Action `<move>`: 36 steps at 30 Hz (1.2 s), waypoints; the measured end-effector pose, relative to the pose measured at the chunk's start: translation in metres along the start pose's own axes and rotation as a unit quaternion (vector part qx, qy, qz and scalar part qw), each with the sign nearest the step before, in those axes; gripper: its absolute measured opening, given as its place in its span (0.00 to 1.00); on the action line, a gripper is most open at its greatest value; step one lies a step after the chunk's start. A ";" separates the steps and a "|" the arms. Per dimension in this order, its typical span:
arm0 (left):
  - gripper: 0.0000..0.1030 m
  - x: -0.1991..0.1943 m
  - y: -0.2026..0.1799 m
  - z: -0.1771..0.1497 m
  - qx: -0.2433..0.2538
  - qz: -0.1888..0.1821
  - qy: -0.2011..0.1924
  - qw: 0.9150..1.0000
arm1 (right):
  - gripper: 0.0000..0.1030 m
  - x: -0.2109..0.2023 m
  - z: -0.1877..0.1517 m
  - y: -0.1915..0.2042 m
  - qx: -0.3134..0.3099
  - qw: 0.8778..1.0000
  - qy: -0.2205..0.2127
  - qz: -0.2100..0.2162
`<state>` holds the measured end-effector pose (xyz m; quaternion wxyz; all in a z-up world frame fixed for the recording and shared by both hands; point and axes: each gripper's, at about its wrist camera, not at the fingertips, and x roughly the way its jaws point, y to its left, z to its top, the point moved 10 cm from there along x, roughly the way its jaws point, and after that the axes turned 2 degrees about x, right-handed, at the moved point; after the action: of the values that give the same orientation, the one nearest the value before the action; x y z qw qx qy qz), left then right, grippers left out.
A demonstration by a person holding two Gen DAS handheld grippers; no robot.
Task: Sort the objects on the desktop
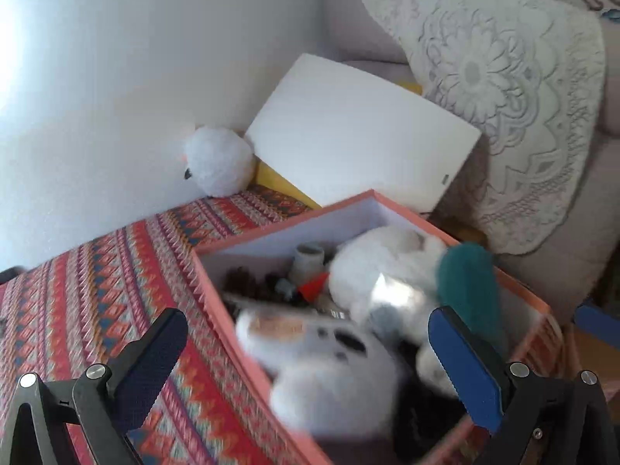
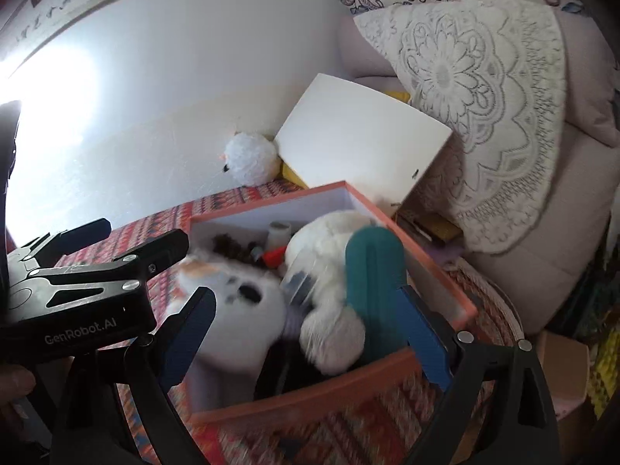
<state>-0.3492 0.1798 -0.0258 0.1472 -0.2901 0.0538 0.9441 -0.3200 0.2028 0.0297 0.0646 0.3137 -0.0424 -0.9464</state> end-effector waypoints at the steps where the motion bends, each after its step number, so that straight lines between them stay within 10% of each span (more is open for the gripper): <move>1: 0.99 -0.015 -0.001 -0.007 0.000 0.001 0.000 1.000 | 0.92 -0.013 -0.007 0.004 -0.002 1.000 0.002 0.000; 23: 1.00 -0.255 0.012 -0.166 0.022 0.064 0.013 0.998 | 0.95 -0.241 -0.182 0.056 0.008 0.998 0.017 -0.065; 36: 1.00 -0.311 0.015 -0.175 -0.002 0.064 -0.031 0.997 | 0.97 -0.294 -0.208 0.056 0.007 0.996 0.008 -0.087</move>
<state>-0.0154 0.0558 0.0049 0.0880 -0.2568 0.0661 0.9602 0.0444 0.1828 0.0430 -0.0195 0.3238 -0.0214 -0.9457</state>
